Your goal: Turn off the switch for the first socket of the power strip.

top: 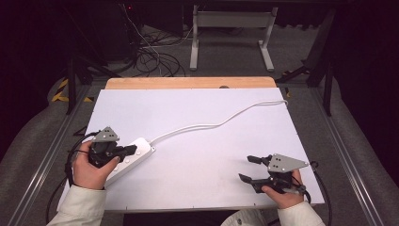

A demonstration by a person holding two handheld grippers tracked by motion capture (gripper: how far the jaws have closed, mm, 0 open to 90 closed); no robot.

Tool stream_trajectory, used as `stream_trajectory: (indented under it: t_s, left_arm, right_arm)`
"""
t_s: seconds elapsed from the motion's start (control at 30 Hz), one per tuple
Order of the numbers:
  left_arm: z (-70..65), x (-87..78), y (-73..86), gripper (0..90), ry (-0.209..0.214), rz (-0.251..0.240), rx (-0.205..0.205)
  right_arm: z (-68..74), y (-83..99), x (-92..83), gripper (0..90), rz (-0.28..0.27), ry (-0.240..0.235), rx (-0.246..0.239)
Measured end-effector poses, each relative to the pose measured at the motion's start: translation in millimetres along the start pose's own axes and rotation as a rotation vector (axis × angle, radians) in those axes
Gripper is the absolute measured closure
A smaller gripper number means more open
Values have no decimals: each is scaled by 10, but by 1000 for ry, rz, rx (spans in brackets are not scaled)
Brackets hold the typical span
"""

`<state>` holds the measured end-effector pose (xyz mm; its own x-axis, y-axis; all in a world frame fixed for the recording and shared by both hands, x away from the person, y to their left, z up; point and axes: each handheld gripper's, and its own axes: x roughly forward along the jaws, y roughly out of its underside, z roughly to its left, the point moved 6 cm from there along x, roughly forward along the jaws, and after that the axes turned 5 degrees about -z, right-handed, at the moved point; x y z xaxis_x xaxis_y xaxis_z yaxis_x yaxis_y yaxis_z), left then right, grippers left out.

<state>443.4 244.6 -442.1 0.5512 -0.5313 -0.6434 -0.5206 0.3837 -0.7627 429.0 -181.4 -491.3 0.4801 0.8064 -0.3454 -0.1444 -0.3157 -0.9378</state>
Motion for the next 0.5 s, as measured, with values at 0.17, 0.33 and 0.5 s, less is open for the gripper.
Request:
stream_trajectory:
  t_s: [0.17, 0.33, 0.5]
  left_arm:
    - [58, 72, 9, 900, -5, 38, -2]
    - [118, 193, 33, 900, -17, 95, -10]
    - [156, 288, 56, 900, -27, 141, -7]
  right_arm:
    - [-1, 9, 6, 301, 7, -1, 1]
    - [-1, 10, 7, 301, 8, -2, 0]
    - [-2, 14, 7, 300, 12, -2, -1]
